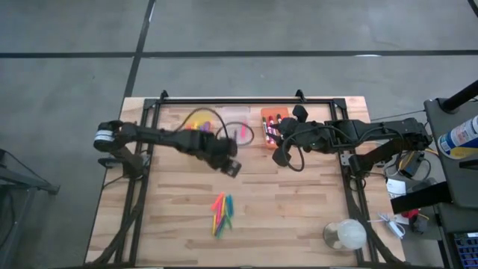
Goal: Pick & Place Markers
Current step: Put the orange pen into the white bin
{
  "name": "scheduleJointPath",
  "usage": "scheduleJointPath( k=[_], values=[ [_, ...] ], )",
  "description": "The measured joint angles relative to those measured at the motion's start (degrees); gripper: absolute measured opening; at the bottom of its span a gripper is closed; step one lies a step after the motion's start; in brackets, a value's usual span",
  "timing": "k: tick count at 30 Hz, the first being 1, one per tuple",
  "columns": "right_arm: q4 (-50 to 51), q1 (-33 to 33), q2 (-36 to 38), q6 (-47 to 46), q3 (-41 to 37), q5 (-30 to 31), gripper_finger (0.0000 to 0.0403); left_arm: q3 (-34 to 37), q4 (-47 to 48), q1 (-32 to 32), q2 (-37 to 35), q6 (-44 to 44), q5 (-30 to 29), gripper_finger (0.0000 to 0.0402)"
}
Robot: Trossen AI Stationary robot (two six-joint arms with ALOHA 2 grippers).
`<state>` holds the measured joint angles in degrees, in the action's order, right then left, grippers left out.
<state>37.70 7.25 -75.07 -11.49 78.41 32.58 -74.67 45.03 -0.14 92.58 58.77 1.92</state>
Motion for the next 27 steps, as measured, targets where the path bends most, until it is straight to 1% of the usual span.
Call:
scheduleJointPath(
  k=[5, 10, 15, 23, 27],
  values=[
    [0.5, 0.0, 0.0, 0.1, 0.0, 0.0, 0.0121, 1.4, -0.4, -7.1, 0.1, 4.6, -3.8, 0.0108],
    [1.0, 0.0, 0.1, -0.3, 0.0, 0.0, 0.0121, 5.3, -0.5, -12.2, 0.1, 10.9, -4.1, 0.0108],
    [1.0, 0.0, 0.1, -0.3, 0.0, 0.0, 0.0121, 9.9, -2.2, -14.7, 0.2, 14.9, -4.1, 0.0108],
    [1.0, 0.0, 0.1, -0.7, 0.0, 0.0, 0.0121, 16.4, -16.7, -17.6, 0.4, 15.4, -4.0, 0.0108],
    [1.0, 0.0, 0.1, -1.8, 0.0, 0.0, 0.0121, 18.5, -17.2, -18.3, 0.4, 16.8, -4.0, 0.0108]
  ],
)
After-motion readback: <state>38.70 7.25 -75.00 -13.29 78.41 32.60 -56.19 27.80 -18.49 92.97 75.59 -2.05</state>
